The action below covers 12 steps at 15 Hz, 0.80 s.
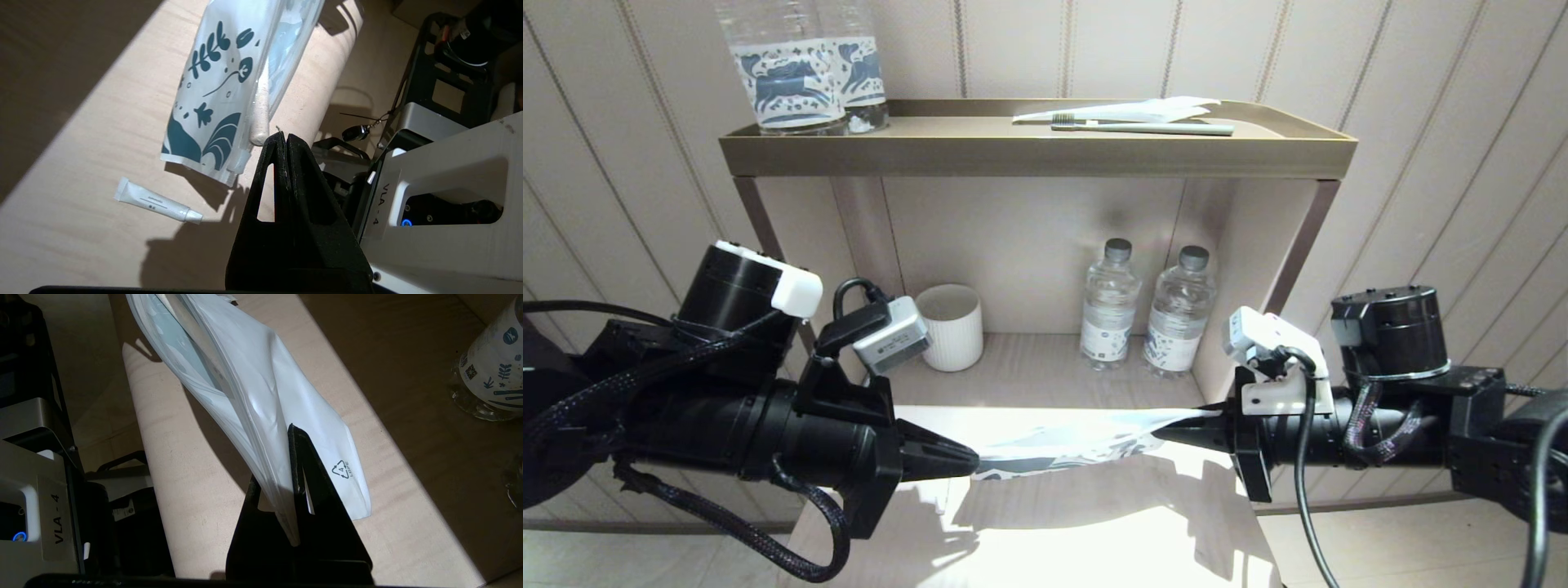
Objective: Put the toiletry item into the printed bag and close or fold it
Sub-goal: Hand it to the other hand
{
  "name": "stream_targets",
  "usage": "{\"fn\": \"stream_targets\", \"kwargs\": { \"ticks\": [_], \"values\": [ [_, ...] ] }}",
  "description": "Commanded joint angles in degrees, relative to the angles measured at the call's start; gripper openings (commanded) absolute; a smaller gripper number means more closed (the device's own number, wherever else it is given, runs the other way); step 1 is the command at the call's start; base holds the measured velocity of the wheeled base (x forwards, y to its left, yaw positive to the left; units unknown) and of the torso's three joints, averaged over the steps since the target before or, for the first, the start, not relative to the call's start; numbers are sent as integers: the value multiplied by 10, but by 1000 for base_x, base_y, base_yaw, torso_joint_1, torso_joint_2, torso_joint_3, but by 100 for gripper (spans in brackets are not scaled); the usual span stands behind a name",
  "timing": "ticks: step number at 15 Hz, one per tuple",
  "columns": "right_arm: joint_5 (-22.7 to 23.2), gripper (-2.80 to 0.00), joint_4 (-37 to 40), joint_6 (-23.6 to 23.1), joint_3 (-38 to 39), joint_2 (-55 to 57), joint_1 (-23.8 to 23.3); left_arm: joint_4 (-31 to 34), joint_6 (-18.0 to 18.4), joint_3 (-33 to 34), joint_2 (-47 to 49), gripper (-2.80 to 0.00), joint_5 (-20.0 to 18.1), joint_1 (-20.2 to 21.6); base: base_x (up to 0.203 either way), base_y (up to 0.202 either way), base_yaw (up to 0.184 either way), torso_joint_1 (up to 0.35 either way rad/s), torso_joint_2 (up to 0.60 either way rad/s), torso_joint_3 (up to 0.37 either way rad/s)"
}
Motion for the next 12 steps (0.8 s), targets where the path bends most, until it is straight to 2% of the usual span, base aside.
{"fn": "stream_targets", "kwargs": {
  "ticks": [1, 8, 12],
  "values": [
    [2, -280, -2, -1, -1, 2, 0, 0, 1, -1, -10, -280, -3, 10, 0, 0, 0, 0, 0, 0],
    [2, -280, -3, -2, 0, -1, 0, -1, 2, -4, 22, -280, -2, 11, 0, 0, 0, 0, 0, 0],
    [2, -280, -3, -2, 2, -2, 0, -99, -4, 15, 70, -280, 4, 36, 0, 0, 0, 0, 0, 0]
  ]
}}
